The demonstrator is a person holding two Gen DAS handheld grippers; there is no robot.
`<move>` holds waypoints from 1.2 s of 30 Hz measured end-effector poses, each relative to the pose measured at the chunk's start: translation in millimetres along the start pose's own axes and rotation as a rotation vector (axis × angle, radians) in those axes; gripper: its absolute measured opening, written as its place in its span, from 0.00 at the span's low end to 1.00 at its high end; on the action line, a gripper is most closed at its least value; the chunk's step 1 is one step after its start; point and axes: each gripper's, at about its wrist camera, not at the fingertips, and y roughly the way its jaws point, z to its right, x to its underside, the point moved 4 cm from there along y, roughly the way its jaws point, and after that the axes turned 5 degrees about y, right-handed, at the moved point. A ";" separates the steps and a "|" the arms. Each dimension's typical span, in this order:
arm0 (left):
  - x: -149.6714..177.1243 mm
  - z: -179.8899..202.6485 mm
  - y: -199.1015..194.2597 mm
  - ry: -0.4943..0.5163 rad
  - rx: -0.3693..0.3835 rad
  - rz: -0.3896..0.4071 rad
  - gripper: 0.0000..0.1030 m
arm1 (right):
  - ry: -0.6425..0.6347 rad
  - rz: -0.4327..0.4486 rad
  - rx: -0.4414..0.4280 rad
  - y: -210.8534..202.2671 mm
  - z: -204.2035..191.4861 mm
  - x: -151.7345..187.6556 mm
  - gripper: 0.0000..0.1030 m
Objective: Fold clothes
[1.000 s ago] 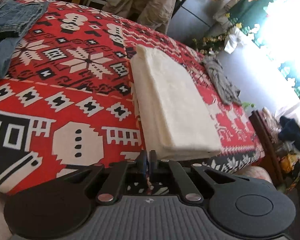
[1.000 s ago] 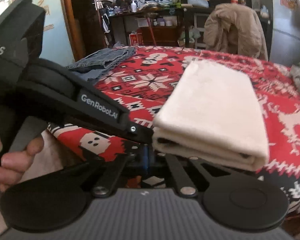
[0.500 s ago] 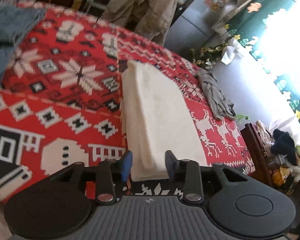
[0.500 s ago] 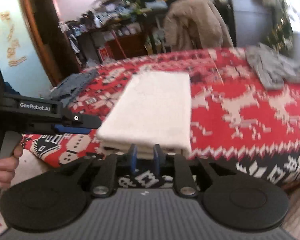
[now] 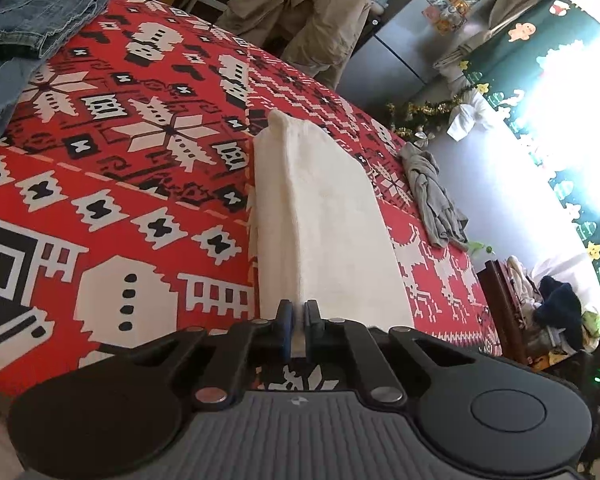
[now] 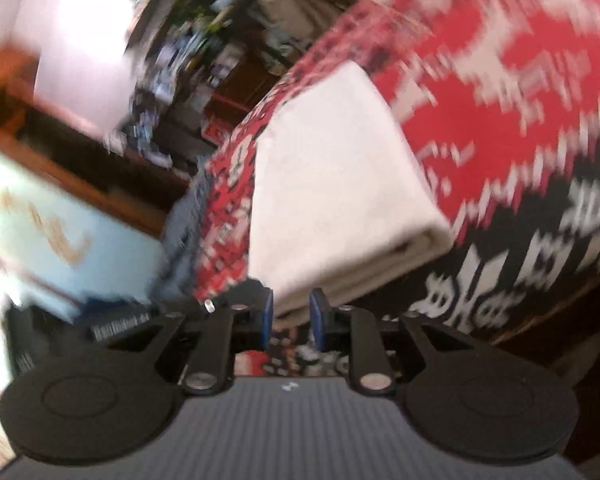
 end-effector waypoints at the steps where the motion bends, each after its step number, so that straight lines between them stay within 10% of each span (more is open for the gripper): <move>1: 0.0 0.0 -0.1 0.000 0.000 0.000 0.06 | 0.044 -0.001 -0.017 2.3 4.0 -0.8 0.22; 10: 0.2 -2.3 0.5 -0.009 0.003 -0.002 0.06 | 0.251 -0.013 -0.092 27.4 26.7 -1.9 0.22; 14: 0.6 -1.5 1.6 -0.002 0.000 -0.003 0.06 | 0.252 0.017 -0.085 29.8 31.4 -6.1 0.05; 36: 0.6 -3.4 1.5 -0.017 -0.004 -0.007 0.06 | 0.384 0.149 -0.063 -14.2 75.1 -38.7 0.11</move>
